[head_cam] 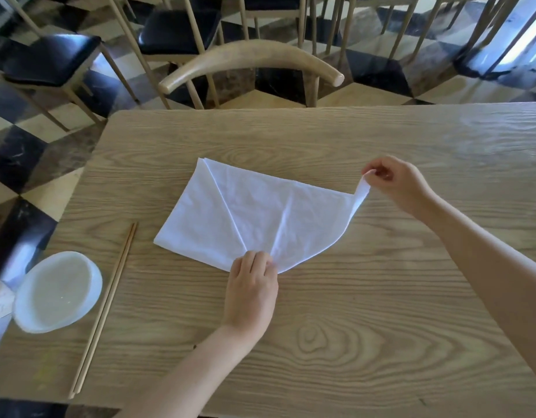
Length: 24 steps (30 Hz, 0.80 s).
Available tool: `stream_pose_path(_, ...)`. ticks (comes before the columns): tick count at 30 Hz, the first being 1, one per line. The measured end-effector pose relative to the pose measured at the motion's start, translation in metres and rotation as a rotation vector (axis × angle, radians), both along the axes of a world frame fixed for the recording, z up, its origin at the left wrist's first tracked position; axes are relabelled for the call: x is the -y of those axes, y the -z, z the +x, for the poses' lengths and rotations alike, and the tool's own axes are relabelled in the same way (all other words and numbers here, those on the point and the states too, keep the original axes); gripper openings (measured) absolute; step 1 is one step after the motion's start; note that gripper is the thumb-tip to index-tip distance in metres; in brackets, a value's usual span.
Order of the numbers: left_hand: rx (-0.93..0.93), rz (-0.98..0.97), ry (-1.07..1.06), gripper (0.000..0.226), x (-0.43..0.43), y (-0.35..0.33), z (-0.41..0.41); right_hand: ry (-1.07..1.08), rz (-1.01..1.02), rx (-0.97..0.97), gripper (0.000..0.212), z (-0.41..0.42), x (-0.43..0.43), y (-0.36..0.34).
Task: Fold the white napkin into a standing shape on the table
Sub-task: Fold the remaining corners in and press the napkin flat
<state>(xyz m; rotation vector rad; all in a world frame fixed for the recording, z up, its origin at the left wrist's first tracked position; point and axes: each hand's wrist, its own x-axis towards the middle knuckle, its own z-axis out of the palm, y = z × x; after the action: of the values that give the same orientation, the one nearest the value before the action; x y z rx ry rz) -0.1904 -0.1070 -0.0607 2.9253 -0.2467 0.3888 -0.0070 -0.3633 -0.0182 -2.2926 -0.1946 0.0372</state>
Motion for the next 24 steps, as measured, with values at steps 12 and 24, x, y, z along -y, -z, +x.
stream_pose_path(12,-0.080,-0.404,-0.247,0.009,-0.009,0.003,-0.010,-0.174,0.068,0.046,0.017,0.057,-0.141,-0.016)
stream_pose_path(24,-0.031,-0.268,-0.050,0.029,-0.021,0.001,-0.022,-0.338,0.065,-0.040,0.015,0.083,-0.251,0.007)
